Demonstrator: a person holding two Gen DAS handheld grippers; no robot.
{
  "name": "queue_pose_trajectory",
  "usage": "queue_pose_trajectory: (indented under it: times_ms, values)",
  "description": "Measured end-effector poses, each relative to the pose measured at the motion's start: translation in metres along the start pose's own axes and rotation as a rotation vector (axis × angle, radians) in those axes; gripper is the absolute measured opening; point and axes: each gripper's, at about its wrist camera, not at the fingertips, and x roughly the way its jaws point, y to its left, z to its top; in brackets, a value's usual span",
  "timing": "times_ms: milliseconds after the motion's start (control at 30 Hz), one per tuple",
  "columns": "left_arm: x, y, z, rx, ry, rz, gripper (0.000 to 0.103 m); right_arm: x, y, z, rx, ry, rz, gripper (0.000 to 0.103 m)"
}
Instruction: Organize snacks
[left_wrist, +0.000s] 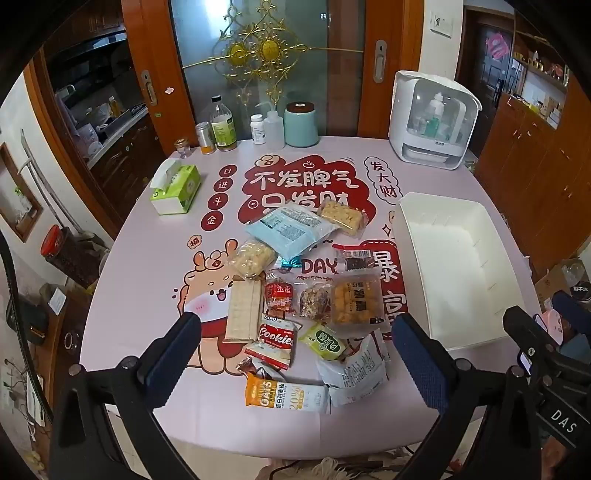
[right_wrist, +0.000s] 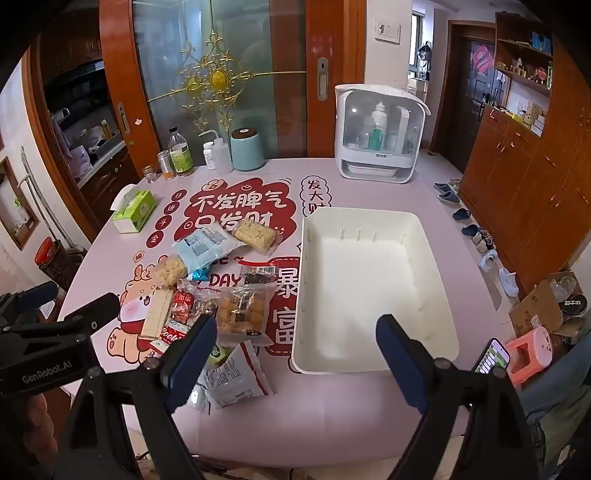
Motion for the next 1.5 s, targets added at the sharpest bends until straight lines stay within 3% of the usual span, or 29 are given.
queue_pose_trajectory:
  times_ms: [333,567,733,1500]
  values:
    - [-0.001,-0.006,0.005,0.003,0.002,-0.007,0.102,0.001,0.001,0.000,-0.001,-0.001,0.003,0.089]
    - [-0.009,-0.001,0.002,-0.001,-0.041,-0.044,0.102,0.000,0.001,-0.001,-0.001,-0.005,0.004,0.089]
    - [-0.011,-0.006,0.001,0.015,-0.071,-0.028,0.102,0.000,0.001,-0.001,-0.001,-0.006,0.005,0.089]
    - [-0.010,-0.005,-0.005,0.002,-0.063,-0.033,0.102,-0.001,-0.002,-0.001,0.001,-0.009,0.009,0.089]
